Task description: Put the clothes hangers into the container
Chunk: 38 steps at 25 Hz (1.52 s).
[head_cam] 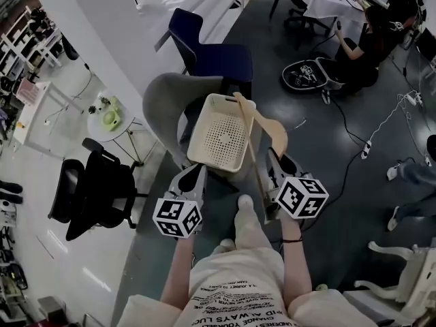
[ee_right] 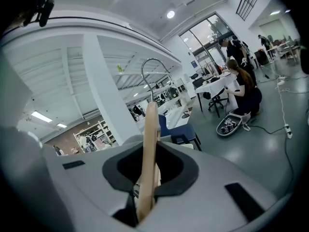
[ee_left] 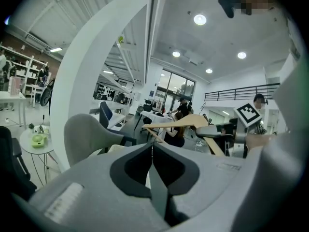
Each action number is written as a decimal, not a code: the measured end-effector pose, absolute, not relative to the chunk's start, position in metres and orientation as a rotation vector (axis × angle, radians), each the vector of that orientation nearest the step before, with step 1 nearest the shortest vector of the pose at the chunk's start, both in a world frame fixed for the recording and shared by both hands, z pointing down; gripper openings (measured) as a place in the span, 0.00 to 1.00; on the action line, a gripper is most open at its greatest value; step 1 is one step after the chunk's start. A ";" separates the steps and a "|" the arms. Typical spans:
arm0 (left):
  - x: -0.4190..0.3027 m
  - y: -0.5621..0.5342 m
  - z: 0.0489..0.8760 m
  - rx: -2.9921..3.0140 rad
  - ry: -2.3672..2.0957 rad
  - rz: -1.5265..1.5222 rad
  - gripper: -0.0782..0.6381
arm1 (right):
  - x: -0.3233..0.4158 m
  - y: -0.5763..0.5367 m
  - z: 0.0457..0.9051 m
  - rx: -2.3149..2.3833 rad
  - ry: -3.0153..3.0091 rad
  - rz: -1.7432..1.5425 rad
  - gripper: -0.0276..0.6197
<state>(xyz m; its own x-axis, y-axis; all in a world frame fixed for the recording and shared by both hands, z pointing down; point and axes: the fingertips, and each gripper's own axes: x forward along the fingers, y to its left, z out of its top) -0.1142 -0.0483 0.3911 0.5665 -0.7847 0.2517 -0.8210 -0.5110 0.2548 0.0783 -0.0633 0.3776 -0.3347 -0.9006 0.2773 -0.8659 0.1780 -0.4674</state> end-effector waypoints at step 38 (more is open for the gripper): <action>-0.066 -0.205 0.566 1.971 -1.336 0.290 0.14 | 0.043 -0.264 0.597 -1.556 2.403 -1.571 0.13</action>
<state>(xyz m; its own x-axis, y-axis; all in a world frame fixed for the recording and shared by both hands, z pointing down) -0.0663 -0.2052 0.5663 0.4361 -0.7131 0.5489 -0.8764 -0.1980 0.4390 0.0429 -0.2639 0.5966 -0.5398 -0.6391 0.5479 -0.7582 0.0863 -0.6463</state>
